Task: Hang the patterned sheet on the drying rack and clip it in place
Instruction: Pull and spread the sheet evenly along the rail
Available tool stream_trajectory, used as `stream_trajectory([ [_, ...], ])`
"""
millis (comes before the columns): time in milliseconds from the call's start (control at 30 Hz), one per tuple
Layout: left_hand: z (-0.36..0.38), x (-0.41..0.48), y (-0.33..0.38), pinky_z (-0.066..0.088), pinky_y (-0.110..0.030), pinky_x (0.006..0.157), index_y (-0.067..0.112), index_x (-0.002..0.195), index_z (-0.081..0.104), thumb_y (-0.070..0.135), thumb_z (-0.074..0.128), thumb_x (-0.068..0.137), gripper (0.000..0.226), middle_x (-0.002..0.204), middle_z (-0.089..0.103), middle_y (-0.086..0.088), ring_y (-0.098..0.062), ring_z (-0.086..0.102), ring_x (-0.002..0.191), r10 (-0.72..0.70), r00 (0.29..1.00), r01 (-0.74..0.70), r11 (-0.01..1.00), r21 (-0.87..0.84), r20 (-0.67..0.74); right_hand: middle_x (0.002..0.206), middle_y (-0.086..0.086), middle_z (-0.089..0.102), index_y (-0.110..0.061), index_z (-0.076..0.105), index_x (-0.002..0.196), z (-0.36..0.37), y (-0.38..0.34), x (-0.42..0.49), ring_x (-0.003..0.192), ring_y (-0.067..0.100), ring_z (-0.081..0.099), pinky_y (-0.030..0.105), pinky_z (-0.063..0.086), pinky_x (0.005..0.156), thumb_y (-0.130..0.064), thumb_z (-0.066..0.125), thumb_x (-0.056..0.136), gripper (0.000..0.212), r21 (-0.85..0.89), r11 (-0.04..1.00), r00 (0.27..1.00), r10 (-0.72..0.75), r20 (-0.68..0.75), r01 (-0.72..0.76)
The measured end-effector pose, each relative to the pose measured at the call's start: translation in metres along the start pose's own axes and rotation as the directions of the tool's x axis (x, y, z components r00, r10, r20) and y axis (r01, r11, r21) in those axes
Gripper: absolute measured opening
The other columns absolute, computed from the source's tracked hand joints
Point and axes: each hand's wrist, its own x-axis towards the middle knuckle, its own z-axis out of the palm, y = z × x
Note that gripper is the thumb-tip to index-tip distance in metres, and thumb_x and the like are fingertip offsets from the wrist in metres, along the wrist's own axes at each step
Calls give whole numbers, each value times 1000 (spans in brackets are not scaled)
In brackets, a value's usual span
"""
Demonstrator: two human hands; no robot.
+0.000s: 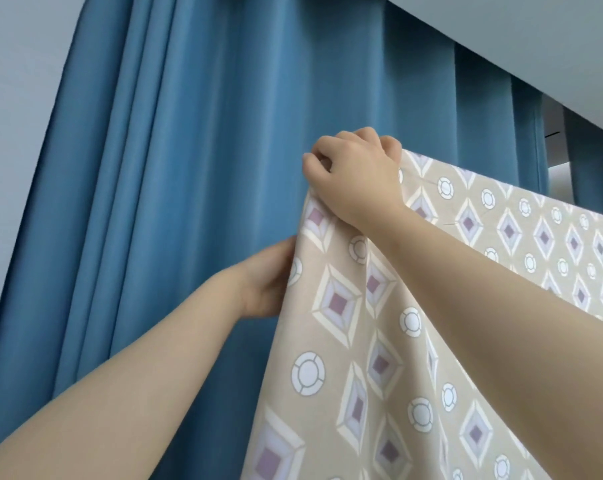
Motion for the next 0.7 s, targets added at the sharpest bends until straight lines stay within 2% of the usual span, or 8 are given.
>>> stream_trajectory([
  [100, 5, -16, 28, 45, -40, 99, 15, 108, 69, 66, 30, 86, 68, 113, 68, -8, -25, 63, 106, 93, 981, -82, 994, -73, 170, 81, -4, 53, -15, 59, 81, 0, 1, -1, 101, 20, 44, 32, 21, 93, -29, 35, 94, 30, -12, 1000, 1000, 7, -16, -7],
  [167, 7, -22, 38, 48, -38, 94, 13, 112, 66, 68, 30, 83, 71, 114, 67, -8, -24, 64, 104, 135, 967, -123, 990, -67, 217, 88, -2, 62, -17, 61, 94, 1, 3, 1, 103, 21, 47, 31, 20, 94, -23, 33, 95, 29, 24, 1000, 1000, 15, -21, -14],
  [267, 14, -24, 44, 54, -32, 88, 12, 114, 61, 45, 47, 87, 44, 108, 68, -6, -21, 66, 99, 187, 949, -194, 981, 2, 253, 99, 0, 68, -22, 56, 118, -2, 5, 7, 105, 21, 54, 28, 22, 98, -13, 30, 91, 39, 132, 991, 999, 39, -14, -37],
  [367, 25, -24, 53, 57, -29, 78, 7, 106, 61, 15, 53, 90, 20, 99, 68, -9, -20, 68, 85, 203, 966, -214, 975, 58, 160, 98, -1, 70, -19, 56, 119, -7, 7, 9, 103, 22, 57, 29, 29, 98, -9, 30, 88, 42, 206, 976, 998, 66, -1, -65],
  [433, 33, -23, 60, 57, -28, 71, 5, 104, 59, 4, 46, 91, 18, 91, 67, -11, -20, 67, 77, 254, 964, -259, 964, 68, 76, 99, -2, 70, -18, 57, 119, -12, 9, 8, 104, 22, 57, 32, 33, 101, -4, 34, 89, 41, 250, 965, 997, 81, 12, -81],
  [533, 45, -22, 65, 57, -27, 63, 4, 96, 58, -5, 45, 91, 17, 82, 66, -12, -19, 66, 66, 339, 941, -335, 938, 88, -28, 103, 1, 70, -19, 61, 118, -15, 11, 5, 106, 23, 57, 34, 35, 101, -7, 37, 92, 37, 281, 955, 995, 97, -4, -92],
  [700, 59, -24, 56, 56, -26, 55, 8, 88, 56, -8, 47, 89, 19, 77, 63, -11, -20, 63, 63, 401, 902, -392, 916, 88, -160, 107, -2, 69, -25, 62, 117, -18, 14, 2, 112, 18, 54, 34, 32, 105, -18, 40, 95, 32, 272, 955, 993, 121, -1, -116],
])
